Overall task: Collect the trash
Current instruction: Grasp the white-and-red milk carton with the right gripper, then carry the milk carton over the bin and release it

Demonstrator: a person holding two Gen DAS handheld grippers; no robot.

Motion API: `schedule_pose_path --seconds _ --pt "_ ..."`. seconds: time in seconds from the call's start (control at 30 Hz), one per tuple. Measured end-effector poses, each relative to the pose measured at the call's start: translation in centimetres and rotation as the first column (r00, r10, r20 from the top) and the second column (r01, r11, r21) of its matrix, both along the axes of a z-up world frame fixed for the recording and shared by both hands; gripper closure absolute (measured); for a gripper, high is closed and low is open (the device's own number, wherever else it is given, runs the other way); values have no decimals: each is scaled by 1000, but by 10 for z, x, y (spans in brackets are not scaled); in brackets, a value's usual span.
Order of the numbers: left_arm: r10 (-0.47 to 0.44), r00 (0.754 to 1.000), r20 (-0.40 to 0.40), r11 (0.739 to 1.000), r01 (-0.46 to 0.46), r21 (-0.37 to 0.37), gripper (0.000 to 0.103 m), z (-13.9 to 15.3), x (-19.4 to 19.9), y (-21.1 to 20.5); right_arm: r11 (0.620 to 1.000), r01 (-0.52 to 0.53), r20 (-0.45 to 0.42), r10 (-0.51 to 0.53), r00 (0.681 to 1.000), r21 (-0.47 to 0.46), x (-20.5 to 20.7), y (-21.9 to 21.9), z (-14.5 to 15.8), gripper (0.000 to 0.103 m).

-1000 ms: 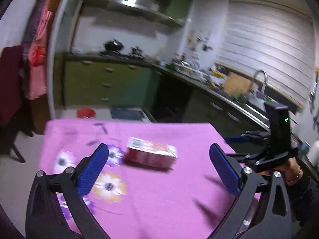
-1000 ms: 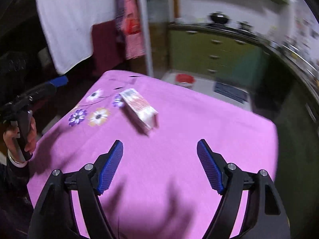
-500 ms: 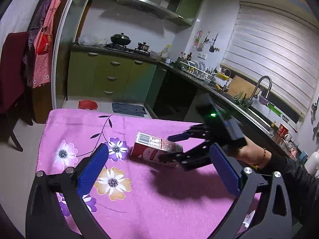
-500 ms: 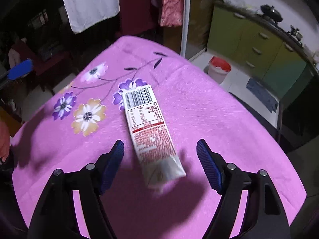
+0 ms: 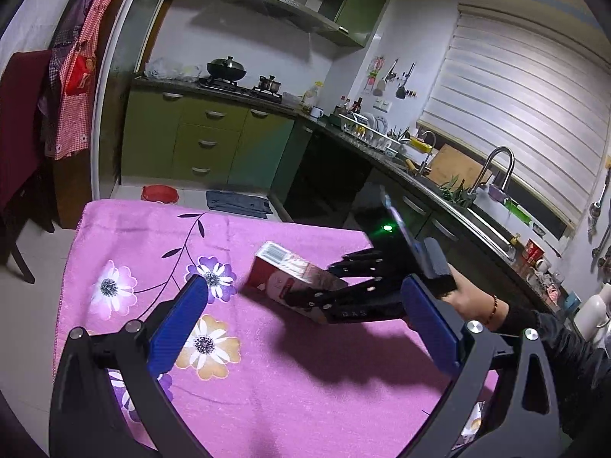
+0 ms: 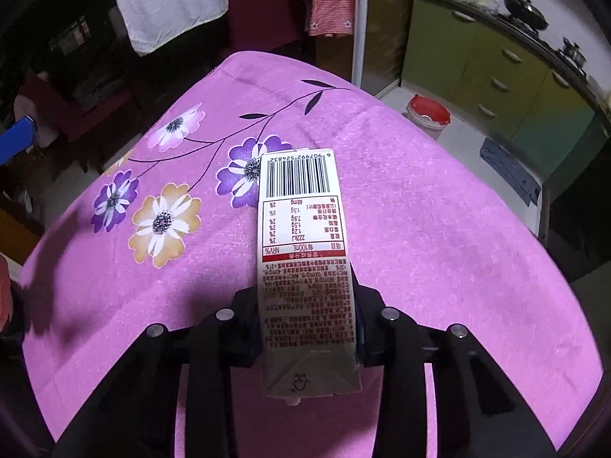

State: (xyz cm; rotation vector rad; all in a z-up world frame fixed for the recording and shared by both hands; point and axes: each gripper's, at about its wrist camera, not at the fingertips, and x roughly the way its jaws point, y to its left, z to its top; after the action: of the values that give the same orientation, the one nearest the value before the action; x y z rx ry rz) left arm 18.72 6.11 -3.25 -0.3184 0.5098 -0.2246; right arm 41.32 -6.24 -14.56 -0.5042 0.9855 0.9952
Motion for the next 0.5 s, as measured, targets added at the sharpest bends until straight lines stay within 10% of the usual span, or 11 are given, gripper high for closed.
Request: schedule_pose_path --seconds 0.27,0.5 --pt "-26 999 -22 1000 26 -8 7 -5 4 -7 973 204 -2 -205 979 112 -29 -108 53 68" --pt "-78 997 -27 996 79 38 7 -8 3 -27 799 581 14 -589 808 154 -86 -304 92 68"
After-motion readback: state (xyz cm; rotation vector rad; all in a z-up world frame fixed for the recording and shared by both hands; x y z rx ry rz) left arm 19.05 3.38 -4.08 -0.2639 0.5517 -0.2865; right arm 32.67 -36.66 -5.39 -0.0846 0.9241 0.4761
